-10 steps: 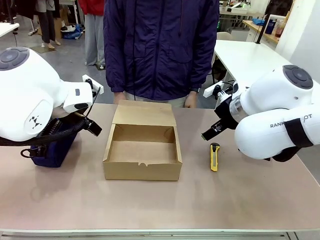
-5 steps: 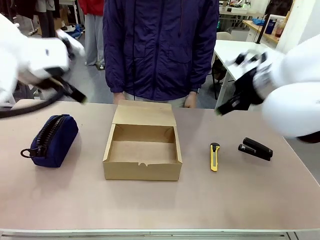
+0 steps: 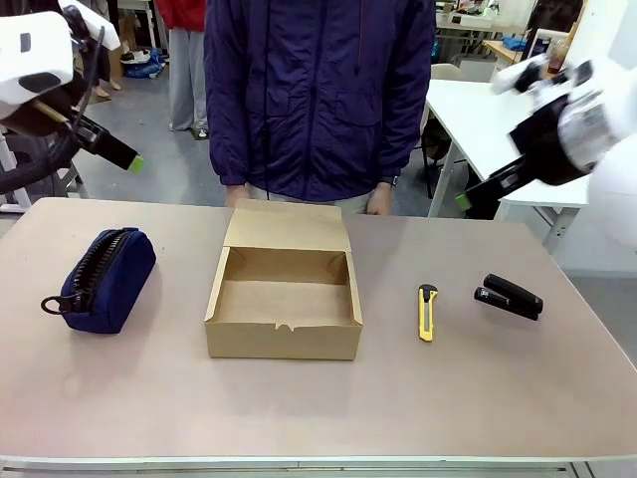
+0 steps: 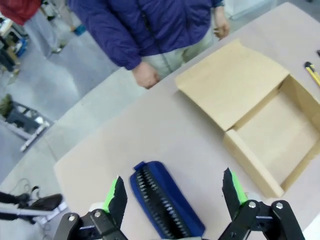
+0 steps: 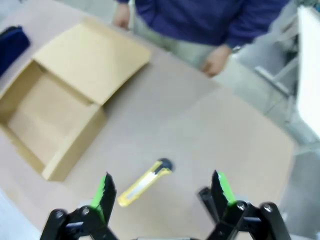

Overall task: Pack the item into the box.
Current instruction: Pick up the item indicated by the person and place it inside the Mailer Box.

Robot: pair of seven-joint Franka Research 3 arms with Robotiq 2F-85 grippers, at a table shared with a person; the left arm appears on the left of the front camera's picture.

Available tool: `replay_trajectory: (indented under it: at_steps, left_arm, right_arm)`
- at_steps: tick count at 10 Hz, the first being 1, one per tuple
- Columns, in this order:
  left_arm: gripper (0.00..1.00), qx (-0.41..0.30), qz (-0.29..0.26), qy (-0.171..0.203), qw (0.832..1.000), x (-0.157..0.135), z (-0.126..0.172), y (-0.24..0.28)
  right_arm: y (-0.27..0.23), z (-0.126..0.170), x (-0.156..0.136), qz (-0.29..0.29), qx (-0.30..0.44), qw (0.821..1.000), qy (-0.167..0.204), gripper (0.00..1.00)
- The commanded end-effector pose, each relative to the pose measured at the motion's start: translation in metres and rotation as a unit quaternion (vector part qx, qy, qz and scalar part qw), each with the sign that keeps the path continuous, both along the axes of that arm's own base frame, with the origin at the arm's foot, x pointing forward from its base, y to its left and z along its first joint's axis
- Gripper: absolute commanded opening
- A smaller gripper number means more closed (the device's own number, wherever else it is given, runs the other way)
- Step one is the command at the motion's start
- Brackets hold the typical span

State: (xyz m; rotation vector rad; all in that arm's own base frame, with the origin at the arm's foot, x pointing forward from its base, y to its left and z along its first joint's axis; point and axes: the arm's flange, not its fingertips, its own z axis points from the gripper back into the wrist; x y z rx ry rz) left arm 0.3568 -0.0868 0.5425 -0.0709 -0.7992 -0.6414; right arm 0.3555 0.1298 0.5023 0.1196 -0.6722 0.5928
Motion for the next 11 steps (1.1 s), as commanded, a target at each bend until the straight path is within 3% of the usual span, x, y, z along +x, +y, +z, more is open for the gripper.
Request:
replay_trajectory:
  at_steps: [1,2,3,4,7,8,9,11]
  left_arm:
    - [1.0,-0.121,-0.068,0.066,0.988,-0.001,0.023,0.044]
    - [1.0,-0.22,-0.087,0.156,0.959,0.009,0.023,0.088]
    - [1.0,-0.328,-0.076,0.224,0.914,0.019,0.013,0.134]
    - [1.0,-0.405,-0.045,0.261,0.875,0.025,-0.005,0.178]
    - [1.0,-0.484,0.047,0.257,0.835,0.02,-0.043,0.271]
    - [1.0,-0.522,0.072,0.245,0.814,0.016,-0.06,0.304]
    - [1.0,-0.563,0.095,0.22,0.791,0.011,-0.069,0.324]
    - [1.0,-0.591,0.118,0.209,0.77,0.005,-0.086,0.33]
  right_arm:
    - [-0.046,0.016,0.016,0.01,0.148,0.984,0.1,1.0]
    - [-0.092,0.031,0.01,-0.068,0.246,0.951,0.173,1.0]
    - [-0.138,0.038,0.001,-0.118,0.321,0.916,0.21,1.0]
    - [-0.181,0.036,-0.011,-0.11,0.389,0.889,0.214,1.0]
    - [-0.273,0.01,-0.029,-0.161,0.496,0.827,0.21,1.0]
    - [-0.311,-0.015,-0.033,-0.183,0.531,0.798,0.219,1.0]
    - [-0.337,-0.039,-0.037,-0.204,0.559,0.771,0.227,1.0]
    - [-0.369,-0.074,-0.046,-0.233,0.608,0.729,0.21,1.0]
